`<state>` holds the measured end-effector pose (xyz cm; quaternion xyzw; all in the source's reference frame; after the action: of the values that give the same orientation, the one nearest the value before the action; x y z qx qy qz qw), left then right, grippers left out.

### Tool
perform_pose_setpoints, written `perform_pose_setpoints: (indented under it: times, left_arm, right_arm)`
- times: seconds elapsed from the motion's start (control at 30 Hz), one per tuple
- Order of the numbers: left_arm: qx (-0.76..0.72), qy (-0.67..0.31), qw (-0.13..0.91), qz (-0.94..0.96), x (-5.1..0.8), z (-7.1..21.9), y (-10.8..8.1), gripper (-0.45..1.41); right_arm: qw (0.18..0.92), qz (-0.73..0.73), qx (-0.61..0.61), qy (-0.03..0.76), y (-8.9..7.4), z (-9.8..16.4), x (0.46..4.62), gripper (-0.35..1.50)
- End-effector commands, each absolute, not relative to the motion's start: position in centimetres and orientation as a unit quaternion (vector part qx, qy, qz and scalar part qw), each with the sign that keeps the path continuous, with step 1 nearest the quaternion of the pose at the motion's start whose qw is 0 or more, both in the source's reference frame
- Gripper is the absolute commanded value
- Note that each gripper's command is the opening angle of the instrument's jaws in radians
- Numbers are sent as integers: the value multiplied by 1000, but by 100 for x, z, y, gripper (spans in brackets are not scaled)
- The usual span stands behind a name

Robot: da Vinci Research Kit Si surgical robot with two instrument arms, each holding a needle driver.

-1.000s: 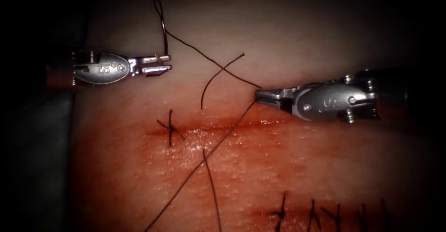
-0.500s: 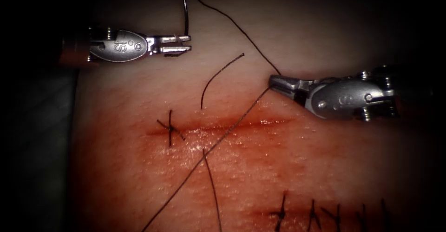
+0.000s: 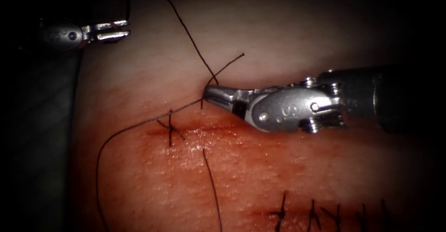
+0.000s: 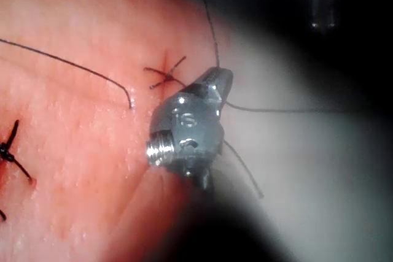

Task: Wound Closure
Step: Move the suture out of the way, then set the needle down.

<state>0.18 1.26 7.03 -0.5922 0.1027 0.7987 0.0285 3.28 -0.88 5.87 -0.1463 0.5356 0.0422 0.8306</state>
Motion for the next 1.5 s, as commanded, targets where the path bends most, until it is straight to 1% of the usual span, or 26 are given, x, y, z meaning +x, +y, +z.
perform_pose_setpoints:
  times: [0.03,0.13,0.17,0.3,0.33,0.57,0.67,0.93,0.97,1.0,1.03,1.07,1.23,1.5]
  left_arm:
    - [-592,104,28,799,12,713,132,-45]
    - [-587,106,29,802,12,724,138,-45]
    - [-579,108,30,807,13,731,140,-45]
    - [-561,101,54,820,17,736,137,-45]
    - [-557,98,60,822,21,733,132,-45]
    - [-530,94,67,840,48,700,113,-45]
    - [-524,93,70,844,50,686,109,-45]
    - [-513,101,82,848,24,677,106,-45]
    - [-515,100,86,847,13,678,107,-45]
    - [-517,100,86,846,7,679,108,-45]
    - [-518,98,81,846,-1,681,110,-45]
    - [-513,97,71,850,-13,689,115,-45]
    - [-500,105,47,858,-23,724,127,-45]
    - [-455,116,28,882,-19,780,123,-45]
  right_arm:
    - [828,35,-145,540,-93,597,351,-35]
    - [828,33,-136,544,-105,609,375,-35]
    - [830,31,-124,543,-111,615,389,-35]
    - [833,25,-113,540,-118,630,422,-35]
    - [834,18,-108,541,-119,637,439,-35]
    - [829,30,-105,548,-110,664,491,-35]
    - [830,28,-96,549,-110,677,515,-35]
    - [816,40,-69,573,-118,684,541,-35]
    - [811,54,-51,580,-119,681,540,64]
    - [809,59,-48,583,-119,680,538,86]
    - [806,62,-47,586,-118,678,535,113]
    - [798,68,-52,596,-118,673,524,130]
    - [777,90,-40,622,-132,656,491,148]
    - [772,92,-17,628,-158,629,457,146]
